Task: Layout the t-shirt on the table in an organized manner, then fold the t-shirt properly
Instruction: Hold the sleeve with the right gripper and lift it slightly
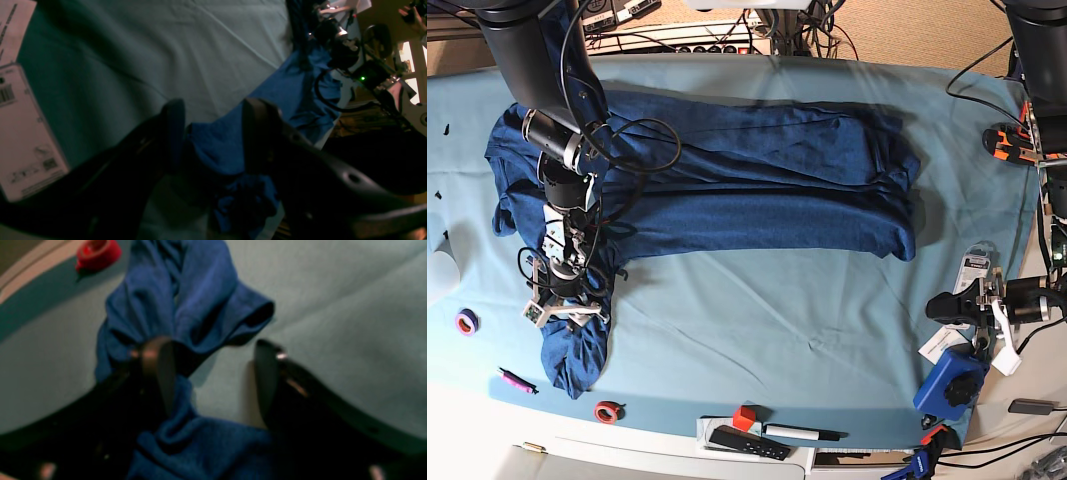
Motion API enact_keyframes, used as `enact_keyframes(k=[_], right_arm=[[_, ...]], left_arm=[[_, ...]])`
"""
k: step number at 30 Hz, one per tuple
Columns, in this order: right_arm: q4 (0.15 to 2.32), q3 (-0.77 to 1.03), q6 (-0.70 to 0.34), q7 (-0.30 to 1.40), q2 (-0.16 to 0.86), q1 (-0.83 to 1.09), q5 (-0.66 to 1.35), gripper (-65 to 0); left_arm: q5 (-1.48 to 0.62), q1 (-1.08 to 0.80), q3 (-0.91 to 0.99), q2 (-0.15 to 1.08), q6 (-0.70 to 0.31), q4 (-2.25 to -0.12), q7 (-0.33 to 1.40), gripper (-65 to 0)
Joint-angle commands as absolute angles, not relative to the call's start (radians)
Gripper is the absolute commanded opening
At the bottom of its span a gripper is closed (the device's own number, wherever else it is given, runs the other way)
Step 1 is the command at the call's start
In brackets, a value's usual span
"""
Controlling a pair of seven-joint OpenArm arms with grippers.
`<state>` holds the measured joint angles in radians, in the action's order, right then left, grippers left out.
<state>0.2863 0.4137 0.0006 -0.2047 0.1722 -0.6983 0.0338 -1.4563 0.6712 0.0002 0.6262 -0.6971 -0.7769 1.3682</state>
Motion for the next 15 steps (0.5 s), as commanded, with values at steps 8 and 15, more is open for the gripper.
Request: enact_keyframes(k=[8, 15], right_arm=[[0.299, 0.413, -0.001, -0.267, 0.183, -0.746, 0.037, -33.7], [0.299, 0.413, -0.003, -0.269, 0.195, -0.797, 0.037, -33.7]], left_arm=[[-1.484, 0.704, 0.005, 0.646, -0.698, -0.790, 1.354, -35.6], [-1.484, 0.704, 0.005, 0.646, -0.698, -0.790, 1.354, -35.6]])
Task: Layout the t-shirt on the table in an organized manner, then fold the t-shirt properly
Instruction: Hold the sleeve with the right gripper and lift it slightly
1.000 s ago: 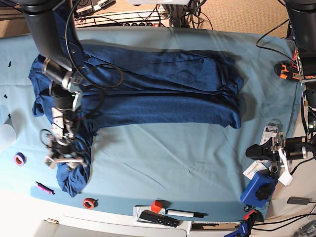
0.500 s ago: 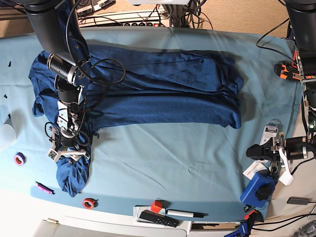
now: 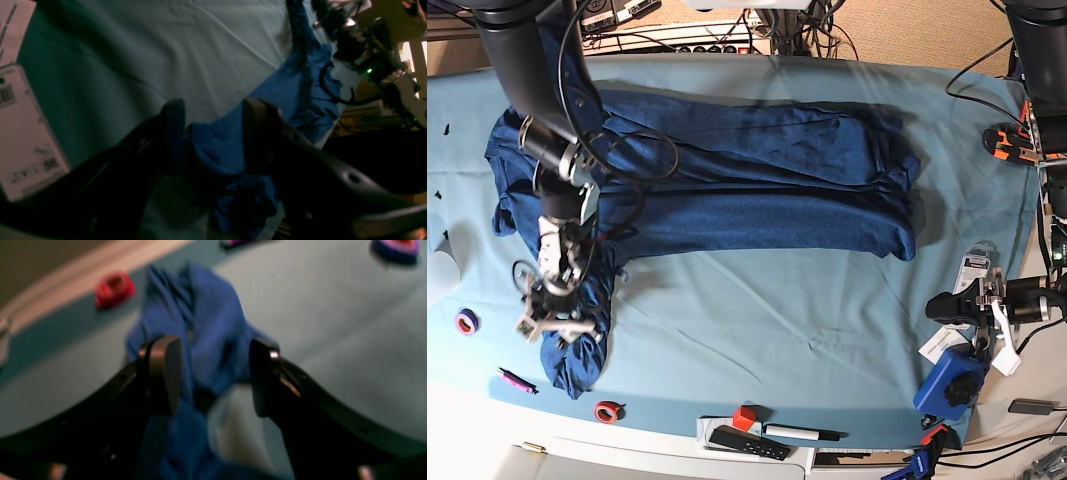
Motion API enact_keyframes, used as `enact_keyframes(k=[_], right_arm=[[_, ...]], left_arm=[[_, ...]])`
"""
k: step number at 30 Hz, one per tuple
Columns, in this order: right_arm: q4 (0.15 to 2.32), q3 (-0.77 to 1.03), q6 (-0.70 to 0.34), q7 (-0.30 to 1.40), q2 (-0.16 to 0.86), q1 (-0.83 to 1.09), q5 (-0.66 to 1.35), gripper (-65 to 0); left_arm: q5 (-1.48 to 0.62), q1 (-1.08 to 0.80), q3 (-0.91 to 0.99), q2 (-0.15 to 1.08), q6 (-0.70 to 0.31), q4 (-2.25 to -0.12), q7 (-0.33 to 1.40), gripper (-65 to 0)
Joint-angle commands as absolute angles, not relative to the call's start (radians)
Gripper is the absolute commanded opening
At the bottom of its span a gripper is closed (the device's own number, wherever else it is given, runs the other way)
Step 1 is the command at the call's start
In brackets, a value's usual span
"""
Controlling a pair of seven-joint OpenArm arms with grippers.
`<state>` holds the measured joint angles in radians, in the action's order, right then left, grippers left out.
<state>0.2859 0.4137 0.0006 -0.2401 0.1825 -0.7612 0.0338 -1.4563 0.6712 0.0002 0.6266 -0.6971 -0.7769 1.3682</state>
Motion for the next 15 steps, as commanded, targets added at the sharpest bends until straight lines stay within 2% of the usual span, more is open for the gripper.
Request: enact_keyframes(k=[1, 3, 7, 15], right_arm=[[0.299, 0.413, -0.002, -0.269, 0.199, -0.804, 0.037, -33.7], [0.299, 0.413, -0.002, -0.266, 0.203, -0.810, 0.036, -33.8], [0.299, 0.413, -0.002, -0.257, 0.211, -0.803, 0.036, -39.8], [0.299, 0.413, -0.002, -0.254, 0.213, -0.778, 0.036, -39.8]], left_arm=[[-1.484, 0.704, 0.005, 0.646, -0.698, -0.790, 1.354, -35.6], [-1.484, 0.704, 0.005, 0.646, -0.698, -0.790, 1.354, -35.6], [-1.484, 0.704, 0.005, 0.646, -0.698, -0.790, 1.354, -35.6], [-1.484, 0.704, 0.005, 0.646, -0.698, -0.790, 1.354, -35.6]])
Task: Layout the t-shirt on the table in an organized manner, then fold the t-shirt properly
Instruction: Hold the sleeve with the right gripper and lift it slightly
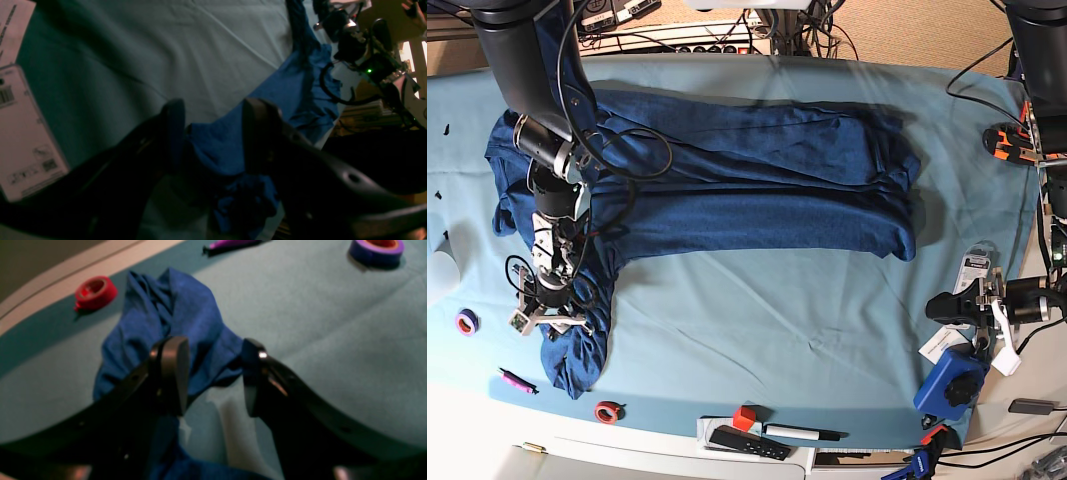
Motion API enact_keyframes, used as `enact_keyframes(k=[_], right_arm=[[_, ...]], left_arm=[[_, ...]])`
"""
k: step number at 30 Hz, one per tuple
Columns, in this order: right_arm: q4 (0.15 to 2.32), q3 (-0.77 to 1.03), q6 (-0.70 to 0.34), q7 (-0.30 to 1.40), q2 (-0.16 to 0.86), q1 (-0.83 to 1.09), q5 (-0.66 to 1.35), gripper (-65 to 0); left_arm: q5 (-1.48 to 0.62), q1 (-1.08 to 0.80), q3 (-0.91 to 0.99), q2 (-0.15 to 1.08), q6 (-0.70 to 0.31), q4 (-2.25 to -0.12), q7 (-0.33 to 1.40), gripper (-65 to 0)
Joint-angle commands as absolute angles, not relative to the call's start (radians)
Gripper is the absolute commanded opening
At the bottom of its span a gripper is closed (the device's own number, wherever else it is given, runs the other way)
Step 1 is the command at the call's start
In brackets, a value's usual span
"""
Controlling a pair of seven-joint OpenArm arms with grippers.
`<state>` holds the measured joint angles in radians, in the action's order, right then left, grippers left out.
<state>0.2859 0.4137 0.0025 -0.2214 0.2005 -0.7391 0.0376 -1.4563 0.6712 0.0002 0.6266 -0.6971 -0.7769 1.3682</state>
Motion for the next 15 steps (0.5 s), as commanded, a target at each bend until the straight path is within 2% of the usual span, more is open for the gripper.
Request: enact_keyframes(k=[1, 15], right_arm=[[0.299, 0.413, -0.002, -0.254, 0.213, -0.778, 0.036, -39.8], [0.299, 0.413, -0.036, -0.224, 0.202, -0.773, 0.025, -39.7]], left_arm=[[-1.484, 0.704, 0.005, 0.646, -0.698, -0.790, 1.354, -35.6], [-1.484, 0.714, 0.005, 0.646, -0.698, -0.790, 1.354, -35.6]])
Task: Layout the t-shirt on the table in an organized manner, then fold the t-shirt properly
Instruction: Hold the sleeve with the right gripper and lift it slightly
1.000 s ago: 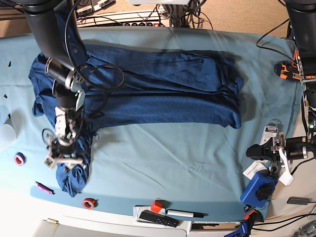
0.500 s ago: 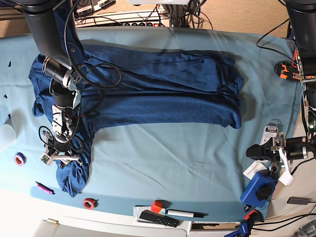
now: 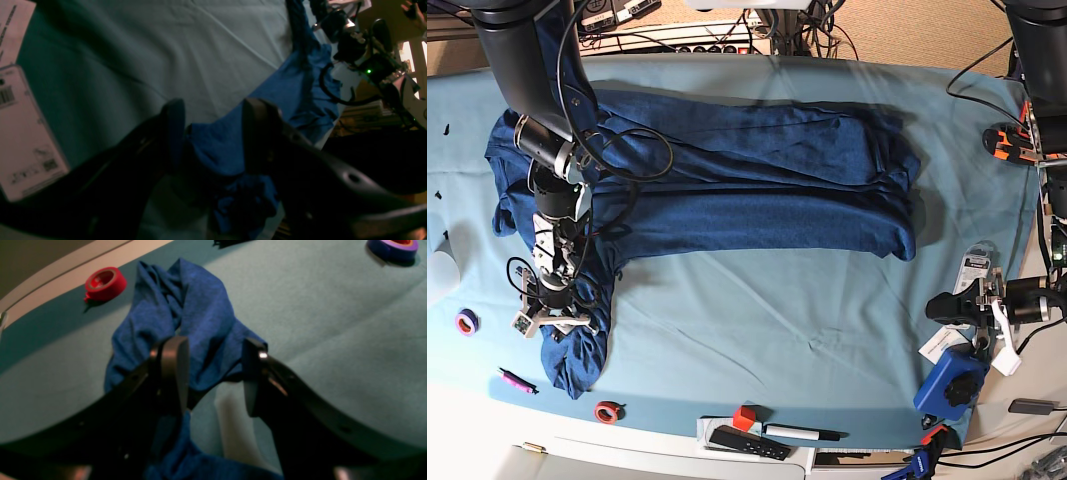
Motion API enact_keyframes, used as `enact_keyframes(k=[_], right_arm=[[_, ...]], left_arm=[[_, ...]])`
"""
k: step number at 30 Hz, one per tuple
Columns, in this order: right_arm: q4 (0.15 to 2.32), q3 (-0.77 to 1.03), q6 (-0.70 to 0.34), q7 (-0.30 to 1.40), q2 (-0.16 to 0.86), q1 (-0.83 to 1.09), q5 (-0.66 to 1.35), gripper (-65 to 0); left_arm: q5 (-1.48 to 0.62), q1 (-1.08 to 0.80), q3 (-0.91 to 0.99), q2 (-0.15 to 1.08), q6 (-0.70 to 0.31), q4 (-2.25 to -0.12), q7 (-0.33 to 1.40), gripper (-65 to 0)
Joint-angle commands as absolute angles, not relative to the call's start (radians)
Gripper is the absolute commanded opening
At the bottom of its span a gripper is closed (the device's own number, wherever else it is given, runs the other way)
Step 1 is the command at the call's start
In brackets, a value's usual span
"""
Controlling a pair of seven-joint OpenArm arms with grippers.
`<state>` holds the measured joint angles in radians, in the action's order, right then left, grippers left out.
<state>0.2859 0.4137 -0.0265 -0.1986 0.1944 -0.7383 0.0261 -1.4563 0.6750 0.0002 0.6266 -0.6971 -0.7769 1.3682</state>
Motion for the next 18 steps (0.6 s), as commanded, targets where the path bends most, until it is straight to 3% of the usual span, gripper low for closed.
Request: enact_keyframes(k=[1, 18], right_arm=[[0.299, 0.413, -0.036, -0.224, 0.199, -0.771, 0.025, -39.7], [0.299, 0.413, -0.028, -0.271, 0.198, -0.752, 0.000, -39.7]], left_arm=[[-1.484, 0.715, 0.005, 0.646, -0.698, -0.790, 1.354, -35.6], [-1.484, 0.720, 0.005, 0.646, -0.698, -0.790, 1.354, -35.6]])
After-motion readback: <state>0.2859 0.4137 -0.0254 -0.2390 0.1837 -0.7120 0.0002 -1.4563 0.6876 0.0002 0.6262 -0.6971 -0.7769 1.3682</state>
